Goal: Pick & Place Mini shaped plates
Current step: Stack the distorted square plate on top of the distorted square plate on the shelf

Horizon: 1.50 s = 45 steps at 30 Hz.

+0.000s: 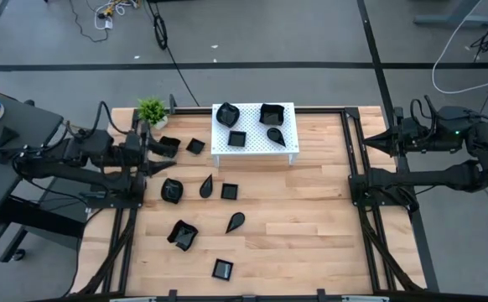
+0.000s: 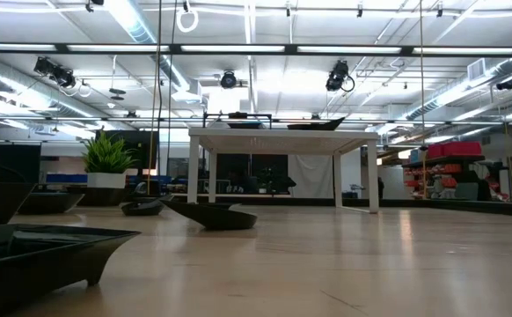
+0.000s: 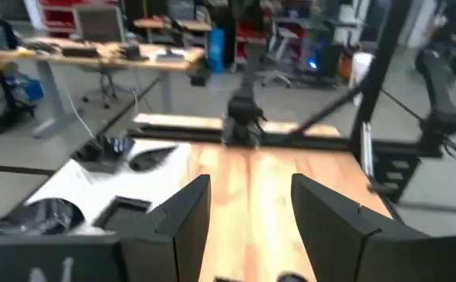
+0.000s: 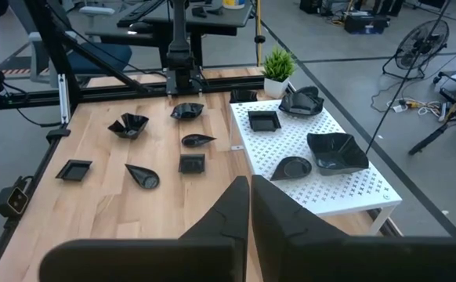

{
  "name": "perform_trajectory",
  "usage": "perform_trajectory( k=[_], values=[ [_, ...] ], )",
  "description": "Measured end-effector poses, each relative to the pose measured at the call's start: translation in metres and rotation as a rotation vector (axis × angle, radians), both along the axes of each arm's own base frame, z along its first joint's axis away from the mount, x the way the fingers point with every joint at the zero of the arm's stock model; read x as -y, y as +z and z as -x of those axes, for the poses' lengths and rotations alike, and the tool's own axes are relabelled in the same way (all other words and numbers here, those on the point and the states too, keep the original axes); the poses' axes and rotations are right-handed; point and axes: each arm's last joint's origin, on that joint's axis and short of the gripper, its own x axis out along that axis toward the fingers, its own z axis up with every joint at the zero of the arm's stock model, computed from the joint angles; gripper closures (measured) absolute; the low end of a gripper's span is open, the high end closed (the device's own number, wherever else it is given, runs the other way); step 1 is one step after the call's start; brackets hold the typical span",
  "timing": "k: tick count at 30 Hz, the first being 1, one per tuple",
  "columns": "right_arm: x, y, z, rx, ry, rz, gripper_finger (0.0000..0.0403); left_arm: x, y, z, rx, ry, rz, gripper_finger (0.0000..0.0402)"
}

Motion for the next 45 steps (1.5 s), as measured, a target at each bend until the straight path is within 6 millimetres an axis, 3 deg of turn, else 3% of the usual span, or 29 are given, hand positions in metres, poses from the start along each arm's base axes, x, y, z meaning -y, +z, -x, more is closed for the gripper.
perform_trajectory(
  k=[12, 21, 35, 45],
  values=[
    [0.0, 0.0, 0.0, 0.0, 0.001, 0.001, 0.0383, 0.007, -0.04, -0.035, -0.401, -0.124, 0.013, 0.0216],
    [0.0, 0.0, 0.0, 0.0, 0.001, 0.001, 0.0383, 0.012, -0.053, -0.046, -0.528, -0.235, 0.053, 0.0216],
    [0.0, 0.0, 0.0, 0.0, 0.0, 0.0, 0.0383, 0.018, -0.088, -0.076, -0.798, -0.415, -0.037, 0.0216],
    [0.0, 0.0, 0.0, 0.0, 0.001, 0.0, 0.0383, 0.034, -0.109, -0.093, -0.91, -0.511, -0.109, 0.0216]
  ],
)
